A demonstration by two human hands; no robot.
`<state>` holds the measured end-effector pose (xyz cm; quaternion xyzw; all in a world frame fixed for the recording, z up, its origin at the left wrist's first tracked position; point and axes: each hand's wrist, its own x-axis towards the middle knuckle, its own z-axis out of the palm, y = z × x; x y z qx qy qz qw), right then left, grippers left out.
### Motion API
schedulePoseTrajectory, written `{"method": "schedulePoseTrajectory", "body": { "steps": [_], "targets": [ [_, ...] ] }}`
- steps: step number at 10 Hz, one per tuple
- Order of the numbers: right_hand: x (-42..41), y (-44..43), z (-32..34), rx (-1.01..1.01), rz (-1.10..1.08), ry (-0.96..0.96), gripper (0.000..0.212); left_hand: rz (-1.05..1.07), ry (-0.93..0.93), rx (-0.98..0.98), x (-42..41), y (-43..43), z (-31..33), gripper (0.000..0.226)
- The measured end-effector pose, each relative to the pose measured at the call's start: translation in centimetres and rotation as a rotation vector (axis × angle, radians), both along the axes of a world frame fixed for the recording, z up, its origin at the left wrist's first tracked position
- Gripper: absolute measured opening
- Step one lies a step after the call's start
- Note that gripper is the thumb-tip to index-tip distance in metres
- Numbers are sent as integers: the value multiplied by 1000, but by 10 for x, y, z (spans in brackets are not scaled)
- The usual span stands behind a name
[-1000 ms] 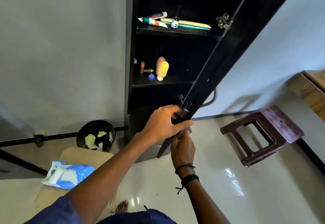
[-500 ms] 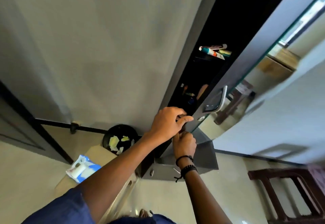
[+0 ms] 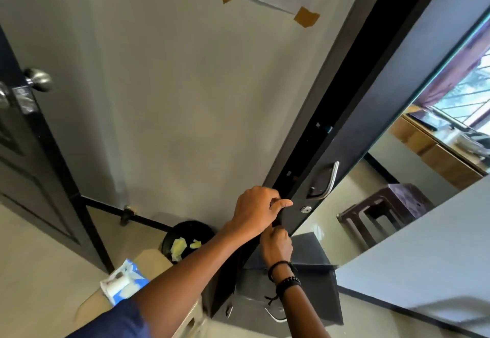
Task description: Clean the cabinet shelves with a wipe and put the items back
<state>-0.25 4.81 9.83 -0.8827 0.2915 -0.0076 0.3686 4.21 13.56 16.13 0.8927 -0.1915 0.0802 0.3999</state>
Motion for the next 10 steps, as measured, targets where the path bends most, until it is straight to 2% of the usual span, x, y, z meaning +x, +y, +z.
{"method": "schedulePoseTrajectory", "body": {
  "steps": [2, 3, 4, 5, 7, 8, 9, 10],
  "targets": [
    [7, 0, 4, 42, 106, 96, 21, 8, -24, 91, 5, 4, 5, 43],
    [10, -1, 3, 71, 124, 107, 29, 4, -56, 115, 7, 9, 7, 42],
    [20, -5, 4, 45, 133, 136, 49, 20, -74, 133, 9, 19, 10, 44],
    [30, -7, 6, 11, 167, 169, 55, 31, -92, 135, 11, 25, 8, 46],
    [59, -10, 12, 31, 257, 195, 49, 37, -115, 157, 14, 43, 6, 31],
    [63, -8, 21, -14, 306, 251, 41, 11, -43, 263, 12, 54, 3, 41],
    [60, -1, 35, -109, 358, 248, 38, 21, -61, 308, 14, 64, 3, 46],
    [65, 14, 68, -163, 374, -146, 26, 76, -155, 294, 28, 76, 22, 54]
  ]
}}
